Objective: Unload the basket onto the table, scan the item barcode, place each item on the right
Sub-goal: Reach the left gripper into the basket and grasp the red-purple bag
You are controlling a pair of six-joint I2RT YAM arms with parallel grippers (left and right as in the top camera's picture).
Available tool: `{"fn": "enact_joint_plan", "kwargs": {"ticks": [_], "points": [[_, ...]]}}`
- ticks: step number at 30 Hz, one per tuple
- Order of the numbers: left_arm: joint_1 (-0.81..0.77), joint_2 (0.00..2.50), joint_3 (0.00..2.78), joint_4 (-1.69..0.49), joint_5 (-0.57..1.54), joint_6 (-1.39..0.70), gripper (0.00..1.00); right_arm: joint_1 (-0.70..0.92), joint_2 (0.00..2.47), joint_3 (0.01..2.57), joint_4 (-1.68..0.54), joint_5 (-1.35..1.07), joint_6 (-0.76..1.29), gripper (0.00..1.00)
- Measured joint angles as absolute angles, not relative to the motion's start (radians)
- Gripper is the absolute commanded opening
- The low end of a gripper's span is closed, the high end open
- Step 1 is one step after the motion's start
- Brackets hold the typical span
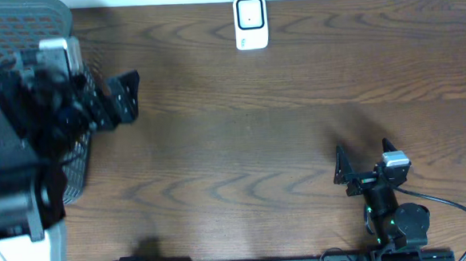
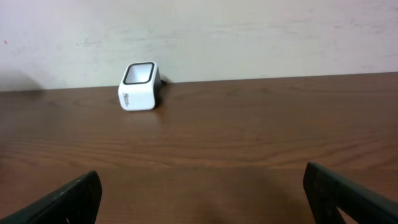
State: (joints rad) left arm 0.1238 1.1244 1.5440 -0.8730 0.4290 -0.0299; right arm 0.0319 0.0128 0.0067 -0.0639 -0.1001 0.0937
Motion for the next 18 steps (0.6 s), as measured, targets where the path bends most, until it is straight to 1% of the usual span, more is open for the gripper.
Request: {"fn": "enact_joint_plan", "kwargs": {"ticks": [4, 7, 10, 14, 17, 18], "points": [[0.171, 1.272, 1.697, -0.96, 0.288, -0.104, 0.98, 0.032, 0.013, 0.007, -0.064, -0.1, 0.094, 0.99], [0.265, 1.397, 1.847, -1.045, 0.231, -0.179, 0.98, 0.032, 0.013, 0.007, -0.064, -0.1, 0.094, 0.99], [0.387, 1.511, 1.959, -1.045, 0.198, -0.272, 0.98, 0.032, 0.013, 0.007, -0.064, -0.1, 0.094, 0.99], [0.499, 1.605, 1.987, -1.073, 0.177, -0.4, 0.98, 0.032, 0.013, 0.007, -0.064, -0.1, 0.094, 0.99], [0.535, 1.662, 1.987, -1.099, 0.173, -0.444, 1.0, 0.032, 0.013, 0.007, -0.064, -0.1, 0.094, 0.99], [0.542, 1.678, 1.987, -1.102, 0.173, -0.454, 0.99, 0.032, 0.013, 0.007, -0.064, -0.1, 0.094, 0.99]]}}
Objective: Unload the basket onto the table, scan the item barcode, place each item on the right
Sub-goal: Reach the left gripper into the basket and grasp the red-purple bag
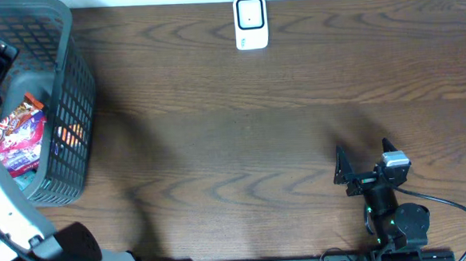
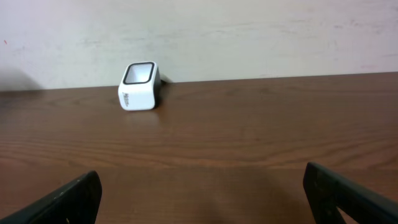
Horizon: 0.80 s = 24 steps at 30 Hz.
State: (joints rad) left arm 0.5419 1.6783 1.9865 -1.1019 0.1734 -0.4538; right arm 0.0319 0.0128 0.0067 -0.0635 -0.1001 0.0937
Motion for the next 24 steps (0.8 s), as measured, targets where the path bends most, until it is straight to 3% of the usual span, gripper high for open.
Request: {"fn": "enact_joint_plan", "kwargs": {"ticks": [4, 10, 24], "points": [[0.574, 1.736, 1.987, -1.192, 0.152, -0.504, 0.96, 0.032, 0.013, 0.007, -0.064, -0.1, 0.094, 0.99], [0.597, 1.813, 1.98, -1.371, -0.054, -0.705, 0.96, 0.032, 0.013, 0.007, -0.064, -0.1, 0.094, 0.99], [0.598, 1.835, 1.592, -1.028, -0.16, -0.817, 0.96, 0.032, 0.013, 0.007, -0.064, -0.1, 0.094, 0.99]]}}
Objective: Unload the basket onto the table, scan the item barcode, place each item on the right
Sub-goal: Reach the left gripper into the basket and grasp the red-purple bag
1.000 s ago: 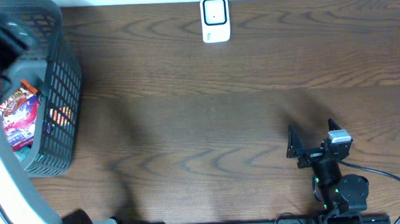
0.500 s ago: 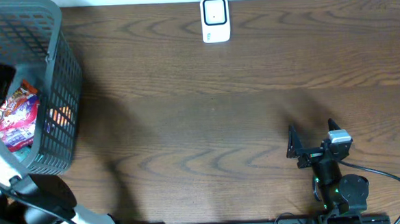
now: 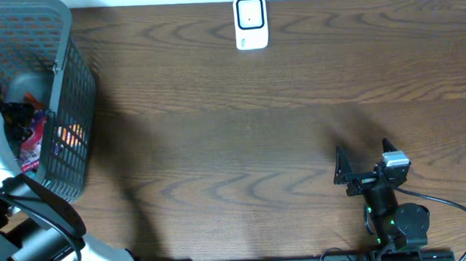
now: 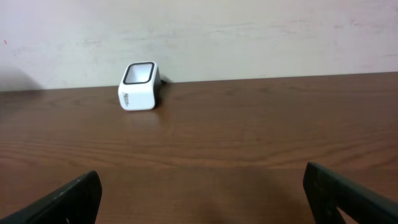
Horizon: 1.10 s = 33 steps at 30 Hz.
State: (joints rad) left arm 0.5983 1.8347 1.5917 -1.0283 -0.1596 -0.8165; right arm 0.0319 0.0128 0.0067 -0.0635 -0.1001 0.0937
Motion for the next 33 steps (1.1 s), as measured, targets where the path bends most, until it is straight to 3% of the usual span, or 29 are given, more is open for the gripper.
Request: {"fn": "enact_joint_plan", "kwargs": {"ticks": [7, 10, 14, 15, 16, 26, 33], "points": [[0.598, 1.84, 1.47, -0.891, -0.152, -0.82, 0.93, 0.032, 0.013, 0.007, -0.064, -0.1, 0.094, 0.99], [0.598, 1.852, 1.43, -0.855, -0.149, -0.823, 0.71, 0.032, 0.013, 0.007, -0.064, -0.1, 0.094, 0.99], [0.598, 1.88, 1.408, -0.828, -0.137, -0.841, 0.23, 0.032, 0.013, 0.007, -0.064, -0.1, 0.094, 0.99], [0.598, 1.884, 1.408, -0.829, -0.137, -0.839, 0.19, 0.032, 0.013, 0.007, -0.064, -0.1, 0.094, 0.99], [0.598, 1.885, 1.407, -0.829, -0.138, -0.839, 0.08, 0.032, 0.013, 0.007, -0.064, -0.1, 0.094, 0.99], [0.599, 1.818, 1.407, -0.857, -0.092, -0.831, 0.07, 0.032, 0.013, 0.007, -0.064, -0.1, 0.094, 0.99], [0.598, 1.452, 1.412, -0.841, -0.044, -0.811, 0.07, 0.032, 0.013, 0.007, -0.064, -0.1, 0.094, 0.99]]}}
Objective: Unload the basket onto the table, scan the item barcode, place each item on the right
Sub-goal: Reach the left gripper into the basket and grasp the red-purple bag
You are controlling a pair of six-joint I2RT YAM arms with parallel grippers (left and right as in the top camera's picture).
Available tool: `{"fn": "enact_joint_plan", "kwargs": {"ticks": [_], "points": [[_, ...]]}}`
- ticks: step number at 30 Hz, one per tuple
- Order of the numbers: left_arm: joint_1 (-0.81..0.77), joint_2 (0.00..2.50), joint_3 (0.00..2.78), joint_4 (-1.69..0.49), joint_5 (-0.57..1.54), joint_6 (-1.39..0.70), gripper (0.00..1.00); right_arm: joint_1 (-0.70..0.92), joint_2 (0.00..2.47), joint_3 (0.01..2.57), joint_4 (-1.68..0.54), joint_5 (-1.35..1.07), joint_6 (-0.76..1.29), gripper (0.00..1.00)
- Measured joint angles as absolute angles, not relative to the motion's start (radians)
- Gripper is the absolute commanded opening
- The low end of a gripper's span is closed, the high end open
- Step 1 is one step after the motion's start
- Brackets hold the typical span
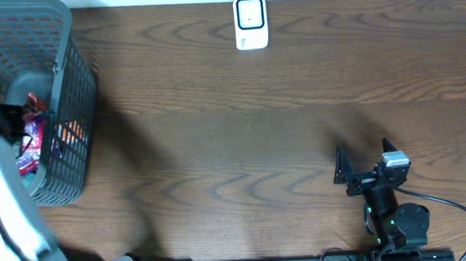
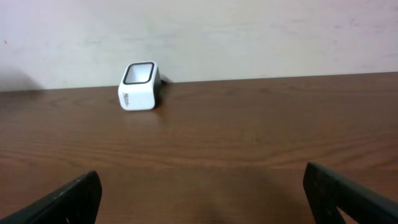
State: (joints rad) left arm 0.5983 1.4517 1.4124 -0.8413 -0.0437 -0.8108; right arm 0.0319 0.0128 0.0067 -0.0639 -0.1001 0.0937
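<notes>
A colourful snack packet [image 1: 32, 135] lies in the grey mesh basket [image 1: 71, 83] at the table's left end, with an orange item [image 1: 72, 136] beside it. My left gripper is down in the basket right at the packet; it is dark and blurred, so its jaws cannot be read. The white barcode scanner [image 1: 250, 22] [image 2: 139, 86] stands at the far edge, centre. Near the front right, my right gripper [image 1: 341, 168] [image 2: 202, 202] rests open with nothing in it, facing the scanner.
The left arm's white link [image 1: 6, 214] runs along the left edge, blurred. A pale wall [image 2: 249, 37] rises right behind the scanner. A black rail lines the front edge, and a cable [image 1: 453, 211] trails from the right arm's base.
My left gripper is still inside the basket at the snack packet. The arm behind it now lies straighter along the left edge and is blurred. The right arm is unchanged.
At first my left arm hung over the basket with its gripper out past the right rim. Then it was at the far left corner, the packet showing in the basket. After that the gripper was down at the packet, where it still is. The right arm never moved.
</notes>
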Motion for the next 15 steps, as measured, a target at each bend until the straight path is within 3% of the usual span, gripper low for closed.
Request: {"fn": "enact_joint_plan", "kwargs": {"ticks": [1, 2, 3, 5, 7, 10, 15], "points": [[0.598, 1.398, 1.415, -0.841, -0.041, -0.81, 0.08, 0.032, 0.013, 0.007, -0.064, -0.101, 0.094, 0.99], [0.598, 1.337, 1.419, -0.84, -0.04, -0.807, 0.16, 0.032, 0.013, 0.007, -0.064, -0.1, 0.094, 0.99], [0.598, 1.29, 1.423, -0.841, -0.041, -0.799, 0.41, 0.032, 0.013, 0.007, -0.064, -0.1, 0.094, 0.99], [0.598, 1.214, 1.428, -0.841, -0.053, -0.797, 0.71, 0.032, 0.013, 0.007, -0.064, -0.1, 0.094, 0.99], [0.599, 1.18, 1.429, -0.841, -0.065, -0.795, 0.88, 0.032, 0.013, 0.007, -0.064, -0.1, 0.094, 0.99], [0.599, 1.189, 1.429, -0.842, -0.078, -0.793, 0.96, 0.032, 0.013, 0.007, -0.064, -0.1, 0.094, 0.99], [0.599, 1.356, 1.429, -0.836, -0.085, -0.788, 0.97, 0.032, 0.013, 0.007, -0.064, -0.1, 0.094, 0.99]]}}
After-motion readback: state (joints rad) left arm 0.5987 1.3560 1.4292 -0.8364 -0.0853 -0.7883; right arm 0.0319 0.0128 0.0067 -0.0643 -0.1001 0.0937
